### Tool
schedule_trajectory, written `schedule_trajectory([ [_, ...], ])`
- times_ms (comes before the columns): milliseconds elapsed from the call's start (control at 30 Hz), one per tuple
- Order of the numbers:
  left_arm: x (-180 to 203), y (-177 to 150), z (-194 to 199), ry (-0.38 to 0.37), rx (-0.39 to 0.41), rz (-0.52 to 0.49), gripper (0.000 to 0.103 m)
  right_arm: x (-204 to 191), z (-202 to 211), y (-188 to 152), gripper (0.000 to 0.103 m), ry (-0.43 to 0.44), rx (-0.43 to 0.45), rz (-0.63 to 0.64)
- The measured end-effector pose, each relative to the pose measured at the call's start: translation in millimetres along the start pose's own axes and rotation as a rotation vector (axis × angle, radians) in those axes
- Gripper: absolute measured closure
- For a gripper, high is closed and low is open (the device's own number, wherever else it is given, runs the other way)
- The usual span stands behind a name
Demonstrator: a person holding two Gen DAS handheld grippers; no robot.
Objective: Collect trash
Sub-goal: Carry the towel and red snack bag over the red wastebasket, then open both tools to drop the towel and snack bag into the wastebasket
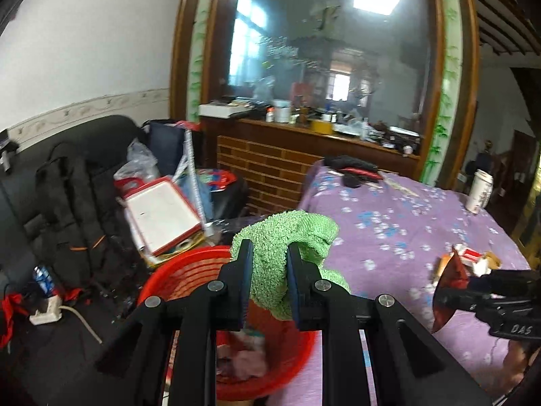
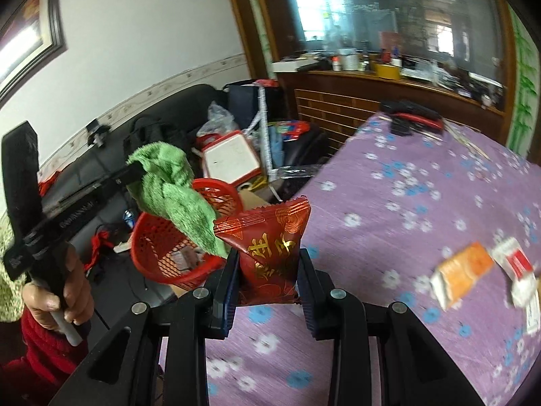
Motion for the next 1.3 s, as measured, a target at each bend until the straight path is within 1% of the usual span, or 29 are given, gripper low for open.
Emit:
schedule_trajectory([
  [200,-36,-9,-2,0.052,-0.018,0.023,0.085,-35,-28,20,0.068,0.050,-0.018,0.045],
  [400,-55,-16,-11,0.079,-0.045,0.032,0.085,-58,-63,38,0.068,0.092,-0.055,0.053],
  [500,-59,-20,-17,0.091,-0.061,0.035,0.083,-66,-85,41,0.065,0.104,-0.090,0.037],
  [533,-60,-21,-19,0.096,-0.065,0.039,0.079,-66,-92,43,0.062,0.101,-0.093,0.025],
  [567,-63,-22,-21,0.103,-0.074,0.046,0.075,-64,-98,44,0.056,0.098,-0.100,0.015],
  [633,-66,-23,-21,0.097,-0.076,0.065,0.057,-62,-102,45,0.054,0.116,-0.104,-0.003],
  [733,-68,-19,-15,0.098,-0.050,0.071,0.053,-53,-92,46,0.054,0.126,-0.080,-0.016],
  [867,-62,-16,-13,0.079,-0.046,0.066,0.053,-33,-68,42,0.054,0.100,-0.042,-0.039],
  [1000,-43,-14,-12,0.055,-0.042,0.038,0.052,-6,-40,31,0.053,0.059,-0.013,-0.066],
  [1133,-13,-13,-14,0.006,-0.056,0.009,0.048,27,-13,12,0.052,-0.004,0.006,-0.097],
  [1167,-4,-13,-15,-0.008,-0.060,-0.001,0.048,41,-3,5,0.052,-0.034,0.014,-0.110],
  [1300,43,-14,-21,-0.066,-0.085,-0.064,0.047,92,33,-16,0.052,-0.106,0.049,-0.188],
])
Point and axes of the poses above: each gripper's, at about its wrist camera, not at the fingertips, and z roughly against the way its jaws point, x to its right, y to its top, the point moved 5 cm from there along -z, roughly the way its jaws point, and after that the axes turned 1 degree about -z, right-handed, at the moved point
